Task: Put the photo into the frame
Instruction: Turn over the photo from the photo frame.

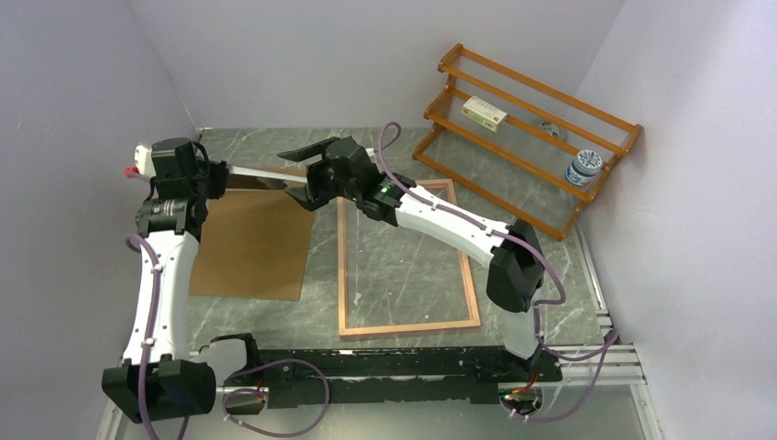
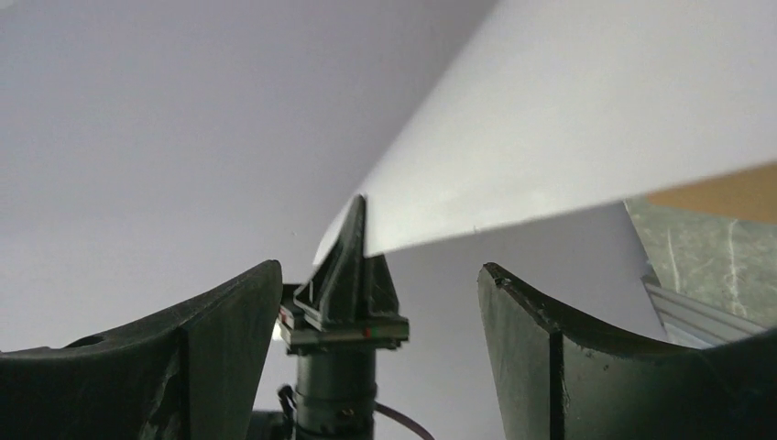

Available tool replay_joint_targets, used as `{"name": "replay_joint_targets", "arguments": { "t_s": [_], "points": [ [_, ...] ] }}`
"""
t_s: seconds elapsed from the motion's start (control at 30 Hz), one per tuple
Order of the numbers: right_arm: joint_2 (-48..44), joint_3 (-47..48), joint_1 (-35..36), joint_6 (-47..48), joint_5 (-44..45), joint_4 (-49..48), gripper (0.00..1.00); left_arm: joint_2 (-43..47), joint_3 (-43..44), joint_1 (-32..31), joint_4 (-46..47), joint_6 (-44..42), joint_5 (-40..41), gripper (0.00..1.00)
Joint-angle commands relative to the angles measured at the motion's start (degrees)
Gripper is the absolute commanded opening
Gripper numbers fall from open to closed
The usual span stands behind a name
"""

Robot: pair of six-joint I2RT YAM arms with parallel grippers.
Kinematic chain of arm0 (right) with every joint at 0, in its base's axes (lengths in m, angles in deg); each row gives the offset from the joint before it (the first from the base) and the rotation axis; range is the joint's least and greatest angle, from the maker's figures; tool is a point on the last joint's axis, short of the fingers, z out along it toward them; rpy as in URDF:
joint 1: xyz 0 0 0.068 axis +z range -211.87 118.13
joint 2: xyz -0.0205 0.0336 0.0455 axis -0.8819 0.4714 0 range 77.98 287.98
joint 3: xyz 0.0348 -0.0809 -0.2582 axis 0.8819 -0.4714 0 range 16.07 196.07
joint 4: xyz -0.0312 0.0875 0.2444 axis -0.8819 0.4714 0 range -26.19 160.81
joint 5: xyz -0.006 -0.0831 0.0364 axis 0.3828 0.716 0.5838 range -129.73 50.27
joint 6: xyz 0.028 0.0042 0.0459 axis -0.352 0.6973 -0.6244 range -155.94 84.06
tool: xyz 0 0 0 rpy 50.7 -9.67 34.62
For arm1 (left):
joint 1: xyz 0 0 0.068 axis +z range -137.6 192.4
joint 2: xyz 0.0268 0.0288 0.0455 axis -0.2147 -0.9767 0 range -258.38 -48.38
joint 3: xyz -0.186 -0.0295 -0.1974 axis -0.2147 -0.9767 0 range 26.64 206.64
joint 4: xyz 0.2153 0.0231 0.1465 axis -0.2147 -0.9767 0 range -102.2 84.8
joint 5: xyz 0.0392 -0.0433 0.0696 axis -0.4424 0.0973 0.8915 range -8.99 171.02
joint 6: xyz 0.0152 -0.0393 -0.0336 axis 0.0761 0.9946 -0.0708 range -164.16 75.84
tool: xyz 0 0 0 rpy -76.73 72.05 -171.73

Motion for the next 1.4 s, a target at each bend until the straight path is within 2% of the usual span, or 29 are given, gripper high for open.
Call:
{"name": "replay_joint_targets", "arguments": {
  "t_s": [0.0,0.2,0.3,0.4,0.5,0.53,0.67,0.9,1.0,1.1,1.17,1.27,1.37],
  "points": [
    [1.5,4.3,-0.3,-2.9,2.0,3.1,0.81,3.9,-2.9,-0.2,2.9,2.4,-0.1,0.03],
    [3.8,7.9,0.2,-2.7,2.9,6.6,0.79,6.1,-6.5,-0.2,4.3,3.3,0.2,0.03],
    [3.4,6.1,0.3,-3.1,2.4,5.3,0.76,6.0,-6.4,-0.2,3.6,2.9,0.1,0.03],
    [2.4,3.5,0.1,-3.3,2.7,4.3,0.62,6.4,-7.1,-0.2,4.0,2.4,-0.7,0.03],
    [1.9,1.3,-0.2,-3.8,1.8,2.9,0.43,6.4,-7.6,-0.2,4.0,1.7,-1.3,0.02],
    [1.7,0.4,-0.4,-4.0,1.5,2.4,0.41,6.5,-7.6,-0.2,3.7,1.5,-1.4,0.02],
    [0.7,-2.6,-0.9,-4.2,1.1,0.4,0.34,7.8,-8.8,-0.2,5.2,0.8,-1.9,0.03],
    [0.5,-3.8,-1.2,-4.2,-0.1,0.5,0.31,10.0,-10.9,-0.2,7.4,-0.5,-2.7,0.02],
    [0.7,-3.6,-1.4,-4.0,-0.7,1.2,0.21,11.2,-12.5,-0.2,8.3,0.0,-3.0,0.03],
    [0.5,-3.7,-1.5,-3.5,-1.1,1.6,0.00,12.2,-13.1,-0.2,7.9,0.0,-3.4,0.13],
    [-0.2,-4.5,-1.6,-2.2,-1.6,0.2,0.00,12.5,-12.3,-0.2,6.4,-1.4,-4.3,0.24],
    [-1.1,-4.5,-1.7,1.1,-1.9,1.4,0.00,12.8,-8.9,-0.2,-2.5,-3.8,-3.7,0.60],
    [-3.6,-6.2,-2.6,6.4,-1.2,2.2,0.00,13.7,-5.9,-0.2,-11.6,-8.0,-1.9,0.86]
  ]
}}
